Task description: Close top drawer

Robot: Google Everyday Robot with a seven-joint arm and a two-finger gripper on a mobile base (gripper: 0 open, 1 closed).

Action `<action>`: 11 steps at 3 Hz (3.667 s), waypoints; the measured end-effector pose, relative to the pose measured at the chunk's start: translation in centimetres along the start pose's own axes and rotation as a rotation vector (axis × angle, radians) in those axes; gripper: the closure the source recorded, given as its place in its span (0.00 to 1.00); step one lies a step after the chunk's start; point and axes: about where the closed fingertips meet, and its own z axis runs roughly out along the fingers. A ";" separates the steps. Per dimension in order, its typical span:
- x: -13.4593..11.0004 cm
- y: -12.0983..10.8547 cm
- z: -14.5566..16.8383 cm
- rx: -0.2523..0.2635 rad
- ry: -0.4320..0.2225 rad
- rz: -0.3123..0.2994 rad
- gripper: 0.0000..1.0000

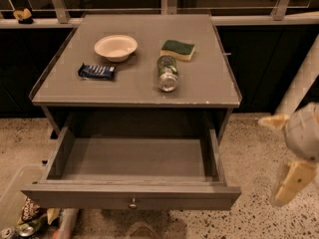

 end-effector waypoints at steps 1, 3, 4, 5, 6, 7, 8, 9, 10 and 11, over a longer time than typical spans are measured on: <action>3.9 5.2 7.5 -0.148 -0.057 0.056 0.00; 4.5 12.6 13.3 -0.349 -0.129 0.069 0.00; 4.5 12.3 12.4 -0.332 -0.131 0.074 0.00; 3.6 13.9 9.7 -0.284 -0.156 0.053 0.00; 3.6 15.7 10.2 -0.321 -0.204 0.042 0.00; 3.6 15.8 10.4 -0.325 -0.208 0.041 0.00; 4.4 13.9 12.0 -0.357 -0.203 0.032 0.00; 5.3 10.9 14.1 -0.418 -0.194 0.043 0.00; 5.7 8.8 15.8 -0.456 -0.187 0.060 0.00; 5.8 7.0 16.2 -0.428 -0.173 0.068 0.00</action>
Offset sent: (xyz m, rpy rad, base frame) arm -0.1408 0.0379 -0.2139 0.2738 0.4446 0.0845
